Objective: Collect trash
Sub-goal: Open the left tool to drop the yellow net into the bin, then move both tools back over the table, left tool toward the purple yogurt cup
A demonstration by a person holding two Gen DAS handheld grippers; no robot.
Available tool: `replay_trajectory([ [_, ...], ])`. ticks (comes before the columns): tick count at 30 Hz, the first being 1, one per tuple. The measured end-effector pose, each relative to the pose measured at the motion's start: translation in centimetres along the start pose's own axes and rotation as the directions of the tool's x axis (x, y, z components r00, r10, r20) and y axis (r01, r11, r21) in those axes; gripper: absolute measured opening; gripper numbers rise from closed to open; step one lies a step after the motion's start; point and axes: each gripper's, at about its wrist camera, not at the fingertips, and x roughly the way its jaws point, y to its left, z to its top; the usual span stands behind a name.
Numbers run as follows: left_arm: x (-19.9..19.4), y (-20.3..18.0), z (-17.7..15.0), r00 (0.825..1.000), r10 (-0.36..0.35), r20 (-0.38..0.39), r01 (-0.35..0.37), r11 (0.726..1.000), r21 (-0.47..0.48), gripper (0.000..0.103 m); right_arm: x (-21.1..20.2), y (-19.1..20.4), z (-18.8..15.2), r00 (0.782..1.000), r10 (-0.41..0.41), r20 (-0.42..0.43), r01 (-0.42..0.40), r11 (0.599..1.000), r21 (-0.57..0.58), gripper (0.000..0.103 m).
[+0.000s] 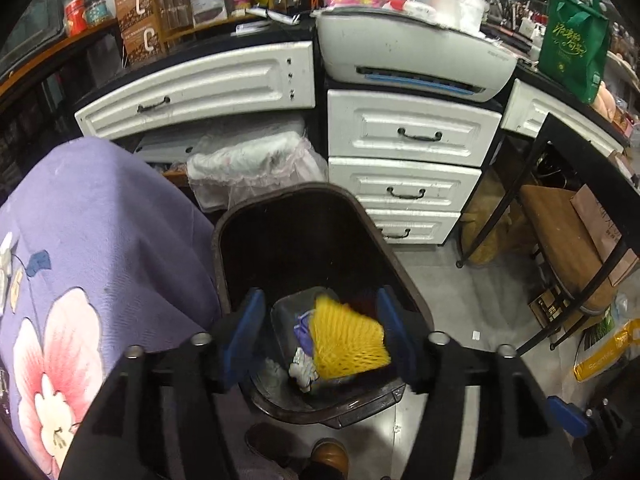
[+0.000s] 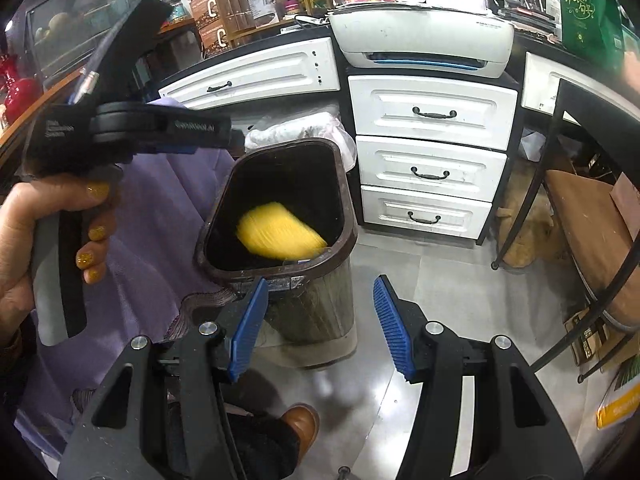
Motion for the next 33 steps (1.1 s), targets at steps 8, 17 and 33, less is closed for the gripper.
replay_trajectory([
  [8,-5.4,-0.1,-1.0,0.995,-0.039,0.094,0.038,0.999,0.011,0.08,-0.6,1.1,0.3,1.0,0.022,0.012,-0.022,1.0,-0.022,0.056],
  [17,-12.2,2.0,-4.0,0.979,-0.032,0.203,0.029,0.999,0.016,0.091,-1.8,3.7,0.4,0.997,0.063,0.033,-0.06,0.995,-0.081,0.062],
  [33,-20.8,9.2,-10.4,0.956,0.084,0.283,-0.071,0.996,-0.058,0.096,-4.9,11.4,0.9,0.974,0.224,0.019,-0.213,0.947,-0.241,0.062],
])
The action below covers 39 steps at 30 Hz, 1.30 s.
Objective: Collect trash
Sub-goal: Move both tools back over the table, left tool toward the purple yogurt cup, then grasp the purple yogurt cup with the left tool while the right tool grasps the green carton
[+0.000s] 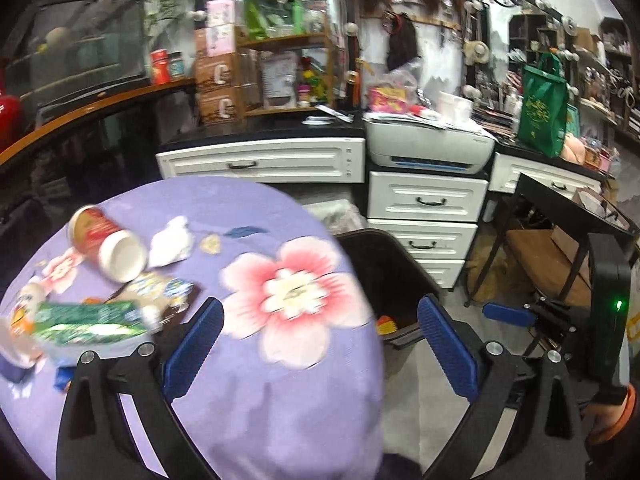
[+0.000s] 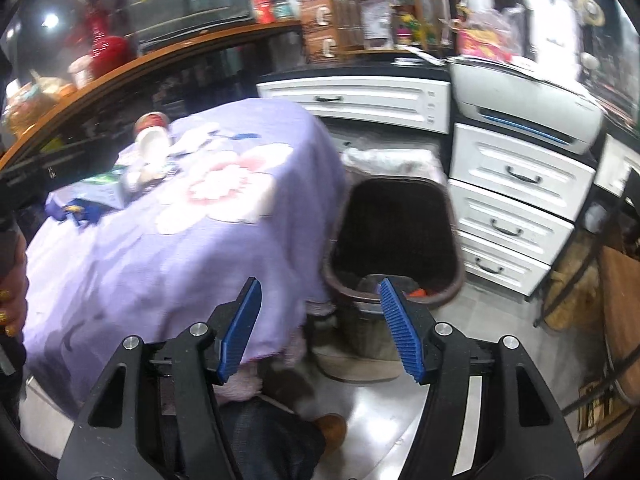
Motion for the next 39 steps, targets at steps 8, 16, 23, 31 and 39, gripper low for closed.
replay_trajectory([
  [8,-4.3,7.7,-3.0,0.986,0.167,0.001,-0.166,0.981,-0.103,0.097,-0.3,5.9,1.4,0.993,0.12,-0.007,-0.12,0.987,-0.108,0.063],
  [16,-7.9,16.6,-6.9,0.929,0.365,-0.061,-0.369,0.901,-0.229,0.097,0.5,11.7,2.5,0.977,0.212,-0.036,-0.215,0.956,-0.2,0.063],
  [23,-10.1,25.6,-8.6,0.832,0.538,-0.134,-0.547,0.756,-0.361,0.097,1.4,16.5,3.1,0.961,0.27,-0.061,-0.276,0.923,-0.267,0.064],
  [31,-7.9,32.8,-6.5,0.812,0.55,-0.194,-0.572,0.687,-0.447,0.095,1.7,18.7,2.9,0.956,0.283,-0.076,-0.292,0.912,-0.289,0.064],
  [39,-5.9,35.9,-6.8,0.822,0.505,-0.263,-0.562,0.649,-0.512,0.078,1.9,18.9,2.9,0.958,0.274,-0.087,-0.287,0.914,-0.286,0.063],
])
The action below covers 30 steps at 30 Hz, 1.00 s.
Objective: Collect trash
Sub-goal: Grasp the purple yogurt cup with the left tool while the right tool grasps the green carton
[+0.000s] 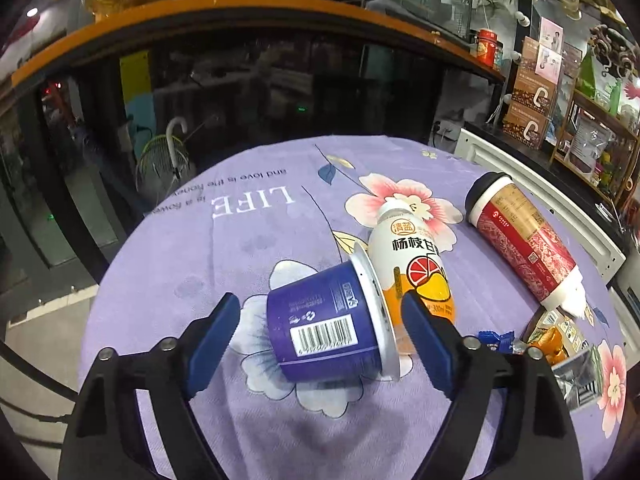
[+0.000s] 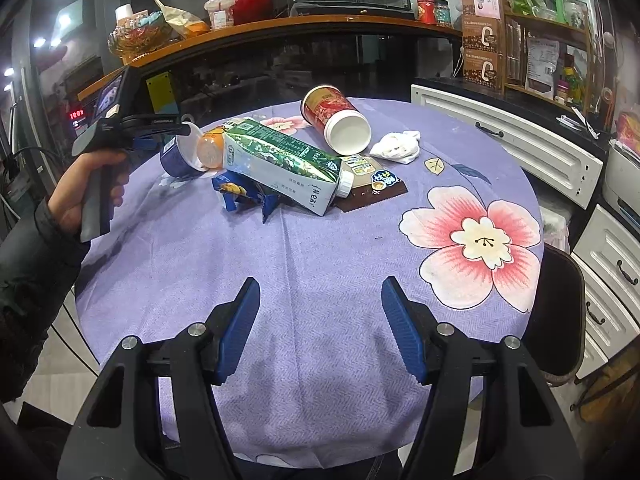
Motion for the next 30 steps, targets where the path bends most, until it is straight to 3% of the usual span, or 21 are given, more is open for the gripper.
replay_trajectory([
  [7,0.5,-0.1,-0.4,1.0,-0.006,-0.027,0.006,1.0,0.013,0.059,0.7,0.5,0.6,1.0,0.004,-0.003,-0.004,1.0,-0.016,0.063],
  [14,-0.6,1.0,-1.6,1.0,-0.018,-0.023,0.019,1.0,0.022,0.055,2.2,0.9,3.6,0.999,0.029,0.013,-0.029,0.998,-0.053,0.063],
  [18,-1.9,1.8,-2.7,0.999,-0.038,-0.009,0.038,0.999,0.01,0.054,3.9,1.9,6.1,0.999,0.04,0.022,-0.036,0.99,-0.139,0.064],
  [23,-3.6,2.7,-3.8,0.997,-0.077,0.006,0.077,0.997,0.011,0.053,7.1,2.9,9.4,0.988,0.147,-0.038,-0.152,0.947,-0.282,0.063],
  [27,-4.8,2.9,-4.5,0.995,-0.1,0.02,0.099,0.995,0.02,0.052,9.6,3.4,11.3,0.987,0.135,-0.083,-0.157,0.912,-0.38,0.067],
  [29,-5.0,2.9,-4.8,0.994,-0.11,0.014,0.109,0.994,0.023,0.043,10.6,3.6,11.6,0.984,0.147,-0.099,-0.175,0.897,-0.406,0.07],
  [30,-5.0,2.9,-5.0,0.993,-0.114,0.009,0.114,0.993,0.024,0.03,11.0,3.8,11.7,0.982,0.152,-0.111,-0.186,0.887,-0.423,0.07],
])
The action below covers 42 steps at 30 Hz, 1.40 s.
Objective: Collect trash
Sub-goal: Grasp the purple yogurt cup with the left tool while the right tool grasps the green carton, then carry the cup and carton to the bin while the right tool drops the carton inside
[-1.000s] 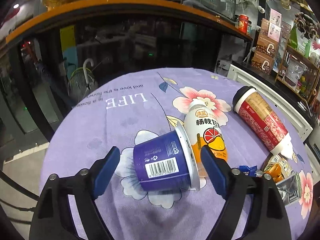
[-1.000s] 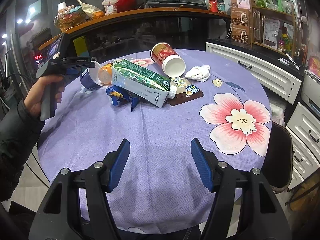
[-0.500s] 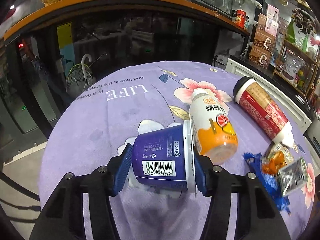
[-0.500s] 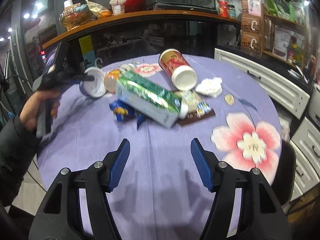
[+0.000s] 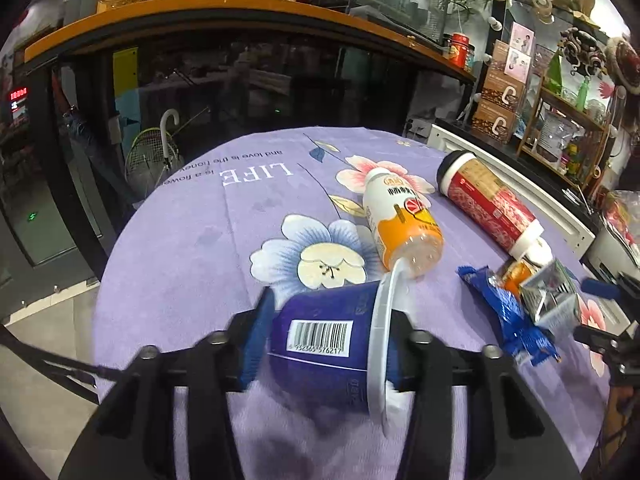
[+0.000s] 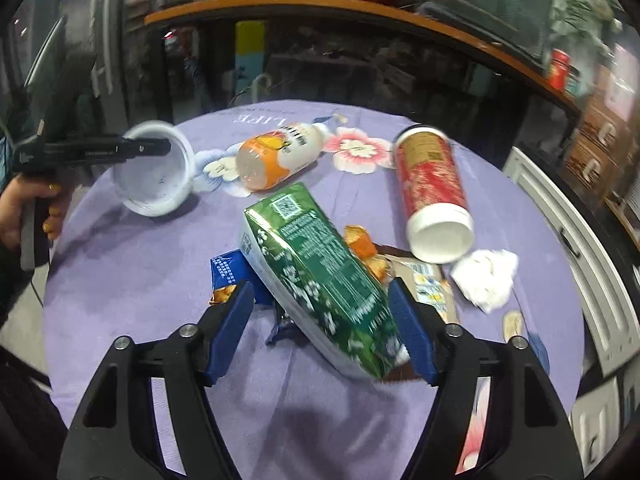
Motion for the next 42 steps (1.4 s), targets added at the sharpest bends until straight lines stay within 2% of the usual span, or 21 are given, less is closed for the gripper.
replay_trajectory([
  [1,0.1,0.0,-0.1,1.0,-0.008,-0.008,0.008,1.0,0.002,0.022,0.5,0.1,0.2,1.0,-0.002,-0.004,0.002,1.0,-0.022,0.07],
  [2,0.3,0.0,-0.3,1.0,-0.02,-0.018,0.02,1.0,0.005,0.021,0.8,0.2,0.4,1.0,-0.004,-0.006,0.004,0.999,-0.039,0.07],
  [5,0.5,0.1,-0.4,1.0,-0.015,-0.018,0.015,1.0,0.006,0.021,2.0,0.7,0.9,1.0,-0.013,-0.024,0.011,0.994,-0.105,0.07],
  [9,1.0,0.1,-0.3,0.999,-0.003,-0.037,0.003,1.0,0.023,0.021,3.1,1.1,1.0,0.998,-0.035,-0.054,0.027,0.99,-0.138,0.069],
  [13,1.9,0.5,-0.6,0.997,-0.005,-0.075,0.007,1.0,0.017,0.021,3.2,1.1,1.1,0.997,-0.051,-0.054,0.044,0.991,-0.128,0.06],
  [15,2.0,0.8,-0.8,0.996,-0.025,-0.083,0.026,1.0,0.002,0.018,2.9,1.0,0.9,0.998,-0.036,-0.05,0.031,0.993,-0.114,0.054],
  [18,1.8,1.0,-1.0,0.997,-0.035,-0.075,0.035,0.999,-0.006,0.012,2.3,0.9,0.7,0.999,-0.029,-0.037,0.026,0.996,-0.088,0.052],
  [22,1.4,0.8,-1.1,0.997,-0.051,-0.065,0.051,0.999,-0.012,0.01,1.4,0.6,0.3,1.0,-0.002,-0.022,0.002,1.0,-0.02,0.052],
  [32,-0.2,-1.1,-1.5,0.995,-0.089,-0.04,0.09,0.996,0.03,0.01,-2.3,0.6,-2.2,0.996,-0.038,0.077,0.026,0.988,0.15,0.049],
  [37,-1.8,-2.5,-1.9,0.99,-0.139,-0.027,0.141,0.989,0.054,0.01,-4.3,0.7,-3.9,0.991,-0.055,0.126,0.027,0.976,0.217,0.049],
  [42,-3.4,-5.8,-2.7,0.976,-0.216,-0.03,0.218,0.969,0.114,0.01,-6.7,0.7,-6.0,0.984,-0.081,0.158,0.036,0.961,0.273,0.049],
])
